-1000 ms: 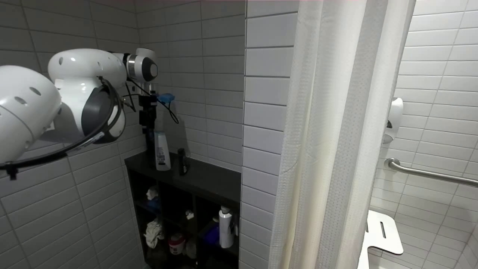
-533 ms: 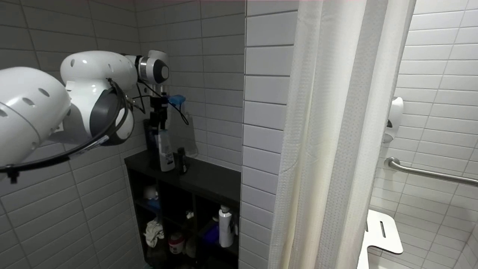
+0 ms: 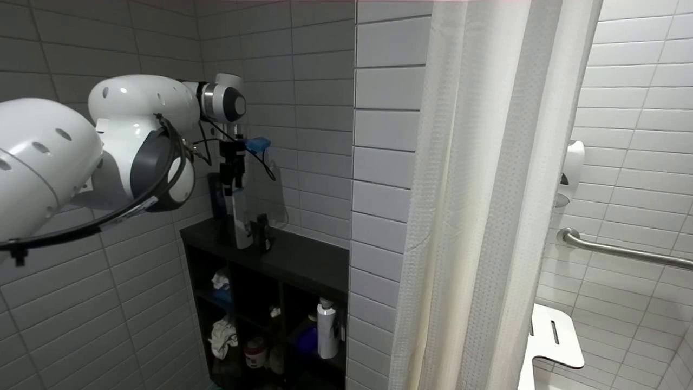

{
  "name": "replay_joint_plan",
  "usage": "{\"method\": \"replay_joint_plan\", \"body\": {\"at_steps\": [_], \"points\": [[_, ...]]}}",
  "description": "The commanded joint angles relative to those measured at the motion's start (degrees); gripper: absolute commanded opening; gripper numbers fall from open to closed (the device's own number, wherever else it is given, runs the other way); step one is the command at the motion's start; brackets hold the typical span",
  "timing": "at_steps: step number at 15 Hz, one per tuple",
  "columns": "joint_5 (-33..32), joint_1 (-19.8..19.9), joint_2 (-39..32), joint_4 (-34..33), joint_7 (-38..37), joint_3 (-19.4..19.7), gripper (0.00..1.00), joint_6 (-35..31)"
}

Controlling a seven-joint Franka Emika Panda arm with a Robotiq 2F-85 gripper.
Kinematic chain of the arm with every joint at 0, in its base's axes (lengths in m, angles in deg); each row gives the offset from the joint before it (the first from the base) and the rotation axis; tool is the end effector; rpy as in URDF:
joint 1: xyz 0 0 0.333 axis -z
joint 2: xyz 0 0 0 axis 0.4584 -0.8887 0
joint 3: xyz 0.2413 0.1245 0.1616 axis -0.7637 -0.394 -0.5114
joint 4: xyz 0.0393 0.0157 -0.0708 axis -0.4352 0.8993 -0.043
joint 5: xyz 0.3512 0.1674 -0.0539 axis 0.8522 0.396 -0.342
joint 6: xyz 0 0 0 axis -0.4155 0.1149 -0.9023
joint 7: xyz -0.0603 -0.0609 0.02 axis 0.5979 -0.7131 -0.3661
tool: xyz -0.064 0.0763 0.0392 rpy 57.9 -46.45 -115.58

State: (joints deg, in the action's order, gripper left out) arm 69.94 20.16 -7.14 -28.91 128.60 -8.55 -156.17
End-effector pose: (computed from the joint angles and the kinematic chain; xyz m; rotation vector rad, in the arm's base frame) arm 0.7793 0.1235 0.3699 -1.9543 -2.3717 -0.0426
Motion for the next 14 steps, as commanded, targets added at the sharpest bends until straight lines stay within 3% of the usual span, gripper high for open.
{"method": "replay_joint_plan", "body": {"at_steps": [1,14], "points": [[-0.7,-0.34,-0.89,-1.02,0.22,0.55,1.0,-1.72],[-2.33,-1.33,-1.02,-1.0,2.5,0.57,1.0,-4.29]]}}
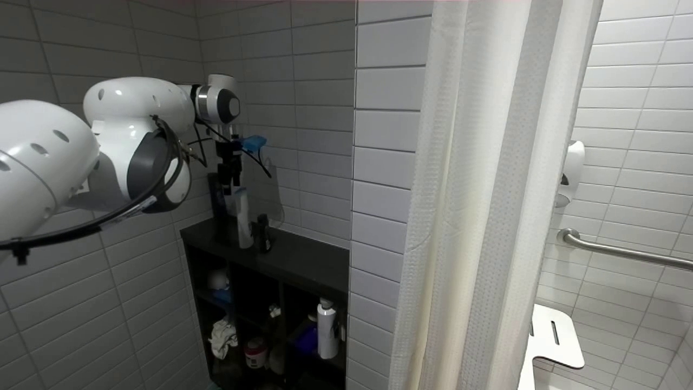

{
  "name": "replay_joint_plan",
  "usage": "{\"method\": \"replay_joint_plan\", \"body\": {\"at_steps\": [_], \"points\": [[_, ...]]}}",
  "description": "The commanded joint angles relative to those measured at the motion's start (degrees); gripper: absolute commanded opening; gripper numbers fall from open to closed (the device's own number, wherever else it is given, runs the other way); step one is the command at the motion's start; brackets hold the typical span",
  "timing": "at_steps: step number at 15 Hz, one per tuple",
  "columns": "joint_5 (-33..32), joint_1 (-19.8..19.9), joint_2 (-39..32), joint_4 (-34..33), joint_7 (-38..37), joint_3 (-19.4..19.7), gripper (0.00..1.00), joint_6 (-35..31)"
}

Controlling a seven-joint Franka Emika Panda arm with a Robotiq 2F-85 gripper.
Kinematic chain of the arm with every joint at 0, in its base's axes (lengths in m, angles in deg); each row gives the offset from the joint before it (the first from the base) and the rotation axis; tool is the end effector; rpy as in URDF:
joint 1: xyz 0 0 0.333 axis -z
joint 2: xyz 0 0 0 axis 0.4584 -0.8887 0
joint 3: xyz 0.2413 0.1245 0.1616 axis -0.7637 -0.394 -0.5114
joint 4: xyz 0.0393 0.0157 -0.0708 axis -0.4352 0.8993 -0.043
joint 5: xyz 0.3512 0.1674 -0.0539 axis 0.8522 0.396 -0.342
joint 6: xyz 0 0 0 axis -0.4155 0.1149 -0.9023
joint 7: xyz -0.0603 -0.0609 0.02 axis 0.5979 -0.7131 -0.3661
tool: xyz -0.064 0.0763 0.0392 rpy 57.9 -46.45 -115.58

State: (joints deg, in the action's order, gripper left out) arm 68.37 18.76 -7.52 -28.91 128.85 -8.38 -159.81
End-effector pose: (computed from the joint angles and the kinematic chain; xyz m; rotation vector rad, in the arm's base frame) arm 0.7838 0.1398 0.3700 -1.9612 -2.4417 -0.0795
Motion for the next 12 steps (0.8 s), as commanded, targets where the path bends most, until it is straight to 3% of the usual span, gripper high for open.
{"method": "replay_joint_plan", "body": {"at_steps": [1,4,12], "points": [[-0.42,0.06,-2.0,-3.46,4.54,0.64,1.0,1.03],[-0.28,0.75,-0.13,-0.52,11.93,0.32,1.0,1.77],[-1.33,0.39,0.7,-0.75,37.56,-0.11,1.0,7.87]]}}
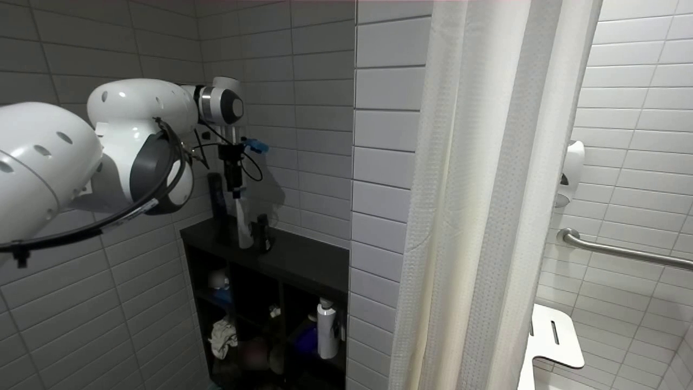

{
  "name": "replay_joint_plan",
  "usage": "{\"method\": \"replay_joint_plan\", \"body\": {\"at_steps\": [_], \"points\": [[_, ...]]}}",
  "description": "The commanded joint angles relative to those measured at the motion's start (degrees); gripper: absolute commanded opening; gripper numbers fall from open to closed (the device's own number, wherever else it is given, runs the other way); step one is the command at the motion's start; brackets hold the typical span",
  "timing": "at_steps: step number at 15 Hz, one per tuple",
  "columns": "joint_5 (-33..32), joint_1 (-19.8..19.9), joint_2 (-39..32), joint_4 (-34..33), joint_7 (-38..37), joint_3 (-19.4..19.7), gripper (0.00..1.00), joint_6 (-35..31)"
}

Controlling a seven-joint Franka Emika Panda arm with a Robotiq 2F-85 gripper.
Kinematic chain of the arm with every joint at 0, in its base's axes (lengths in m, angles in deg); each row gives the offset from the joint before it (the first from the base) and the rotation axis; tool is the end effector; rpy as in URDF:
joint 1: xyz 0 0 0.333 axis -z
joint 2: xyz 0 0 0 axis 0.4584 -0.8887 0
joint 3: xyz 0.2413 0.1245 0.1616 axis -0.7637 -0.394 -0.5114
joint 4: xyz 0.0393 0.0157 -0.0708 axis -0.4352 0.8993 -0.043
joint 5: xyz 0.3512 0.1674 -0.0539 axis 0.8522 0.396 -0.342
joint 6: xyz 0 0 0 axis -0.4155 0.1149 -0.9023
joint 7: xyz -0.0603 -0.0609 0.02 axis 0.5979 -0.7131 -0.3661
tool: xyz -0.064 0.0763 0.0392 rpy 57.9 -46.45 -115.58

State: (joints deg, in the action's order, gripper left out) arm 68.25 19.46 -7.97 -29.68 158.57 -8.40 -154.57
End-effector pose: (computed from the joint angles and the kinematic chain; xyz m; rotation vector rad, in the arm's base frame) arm 0.7762 0.1282 0.3621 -1.2630 -2.8049 -0.0029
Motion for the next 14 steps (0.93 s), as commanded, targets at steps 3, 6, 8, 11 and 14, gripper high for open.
{"method": "replay_joint_plan", "body": {"at_steps": [3,6,8,11,14], "points": [[-2.04,-0.98,1.32,-0.27,17.0,0.02,1.0,4.31],[-1.42,-0.95,0.38,-0.32,18.19,-0.08,1.0,3.49],[-1.44,-1.06,0.39,-0.21,18.67,-0.09,1.0,3.57],[-1.44,-1.0,0.21,-0.11,18.66,-0.09,1.0,3.55],[-0.9,-1.51,0.95,1.94,16.51,0.95,1.0,3.29]]}}
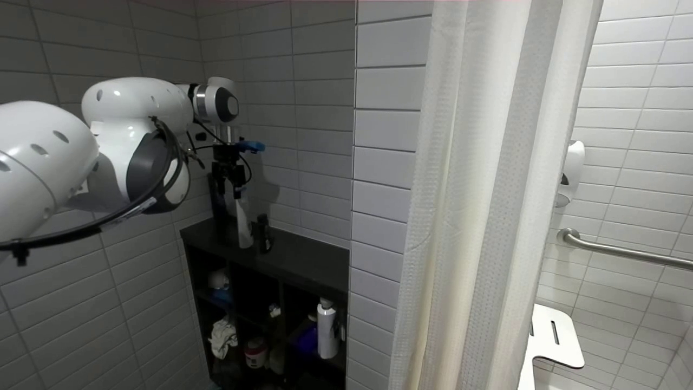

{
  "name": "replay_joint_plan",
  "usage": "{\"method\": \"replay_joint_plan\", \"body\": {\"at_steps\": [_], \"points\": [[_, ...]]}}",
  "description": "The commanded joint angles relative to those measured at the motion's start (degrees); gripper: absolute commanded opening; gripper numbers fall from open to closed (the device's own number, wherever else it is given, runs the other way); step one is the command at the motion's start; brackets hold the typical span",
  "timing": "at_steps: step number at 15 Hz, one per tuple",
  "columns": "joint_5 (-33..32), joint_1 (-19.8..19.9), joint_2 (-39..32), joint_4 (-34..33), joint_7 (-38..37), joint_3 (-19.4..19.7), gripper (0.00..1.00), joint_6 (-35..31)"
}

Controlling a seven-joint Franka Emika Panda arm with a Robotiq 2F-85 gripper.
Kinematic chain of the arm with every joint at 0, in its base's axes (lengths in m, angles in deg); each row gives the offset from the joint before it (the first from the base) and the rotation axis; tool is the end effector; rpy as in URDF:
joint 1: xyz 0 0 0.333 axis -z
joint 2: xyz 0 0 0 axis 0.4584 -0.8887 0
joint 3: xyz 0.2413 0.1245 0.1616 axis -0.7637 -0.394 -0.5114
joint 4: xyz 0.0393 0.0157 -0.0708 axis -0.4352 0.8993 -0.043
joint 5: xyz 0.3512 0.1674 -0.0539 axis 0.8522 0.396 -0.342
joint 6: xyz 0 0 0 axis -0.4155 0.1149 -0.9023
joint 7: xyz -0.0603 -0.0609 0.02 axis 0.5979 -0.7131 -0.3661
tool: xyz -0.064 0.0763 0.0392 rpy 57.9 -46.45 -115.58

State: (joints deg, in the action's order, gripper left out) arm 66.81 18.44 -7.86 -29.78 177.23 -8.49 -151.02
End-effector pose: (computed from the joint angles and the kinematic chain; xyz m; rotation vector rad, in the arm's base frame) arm 0.7673 0.1382 0.3595 -0.7553 -2.9387 0.0523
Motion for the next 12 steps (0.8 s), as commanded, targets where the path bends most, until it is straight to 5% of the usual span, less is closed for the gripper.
{"method": "replay_joint_plan", "body": {"at_steps": [1,5,7,8,12], "points": [[0.44,-0.64,0.55,1.99,-1.94,1.08,1.0,-0.06],[-2.26,-2.01,-3.1,-3.17,8.71,1.67,1.0,-2.8],[-3.2,-2.3,-0.66,0.57,13.65,2.19,1.0,-5.89],[-13.8,-3.02,1.23,4.64,9.22,-8.73,1.0,-8.83],[-32.95,0.88,5.99,17.07,9.14,-24.39,1.0,-20.56]]}}
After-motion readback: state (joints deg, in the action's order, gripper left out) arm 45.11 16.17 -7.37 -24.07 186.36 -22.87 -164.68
